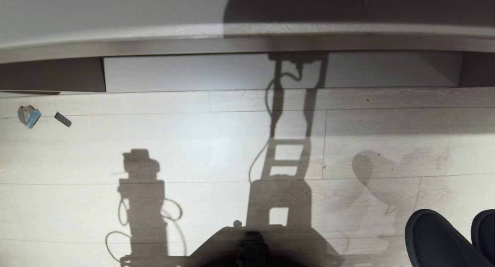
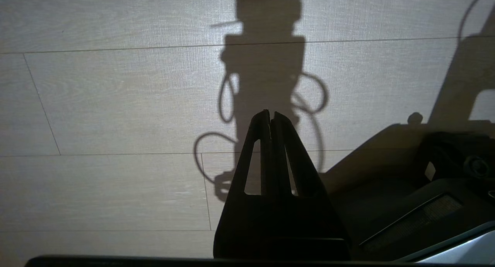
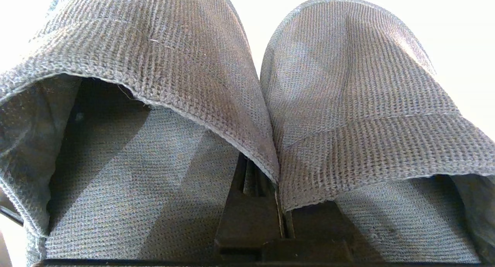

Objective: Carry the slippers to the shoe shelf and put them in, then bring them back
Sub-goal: Place the slippers on the floor

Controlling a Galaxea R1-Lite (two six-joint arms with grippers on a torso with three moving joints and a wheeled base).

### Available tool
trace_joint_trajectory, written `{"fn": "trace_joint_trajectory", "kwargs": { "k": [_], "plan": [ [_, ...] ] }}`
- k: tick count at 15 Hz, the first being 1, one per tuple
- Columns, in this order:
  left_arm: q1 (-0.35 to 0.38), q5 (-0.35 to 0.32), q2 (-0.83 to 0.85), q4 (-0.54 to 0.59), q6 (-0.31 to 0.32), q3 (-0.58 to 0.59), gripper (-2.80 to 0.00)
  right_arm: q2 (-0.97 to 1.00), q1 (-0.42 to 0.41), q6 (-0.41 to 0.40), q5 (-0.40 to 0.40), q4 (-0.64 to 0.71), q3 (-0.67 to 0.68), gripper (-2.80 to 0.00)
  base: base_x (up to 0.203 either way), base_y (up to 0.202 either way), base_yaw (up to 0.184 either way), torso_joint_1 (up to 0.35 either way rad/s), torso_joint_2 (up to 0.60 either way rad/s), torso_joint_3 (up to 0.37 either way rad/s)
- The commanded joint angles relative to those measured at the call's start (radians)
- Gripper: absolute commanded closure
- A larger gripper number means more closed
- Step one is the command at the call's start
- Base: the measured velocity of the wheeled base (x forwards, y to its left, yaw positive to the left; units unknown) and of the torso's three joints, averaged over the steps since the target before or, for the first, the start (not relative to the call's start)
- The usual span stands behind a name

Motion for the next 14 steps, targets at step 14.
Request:
{"fn": "trace_joint_trajectory", "kwargs": {
  "k": [14],
  "plan": [
    [0.000,0.000,0.000,0.001,-0.001,0.000,0.00,0.004,0.002,0.001,0.002,0.005,0.000,0.00,0.000,0.000,0.000,0.001,0.00,0.182]
  ]
}}
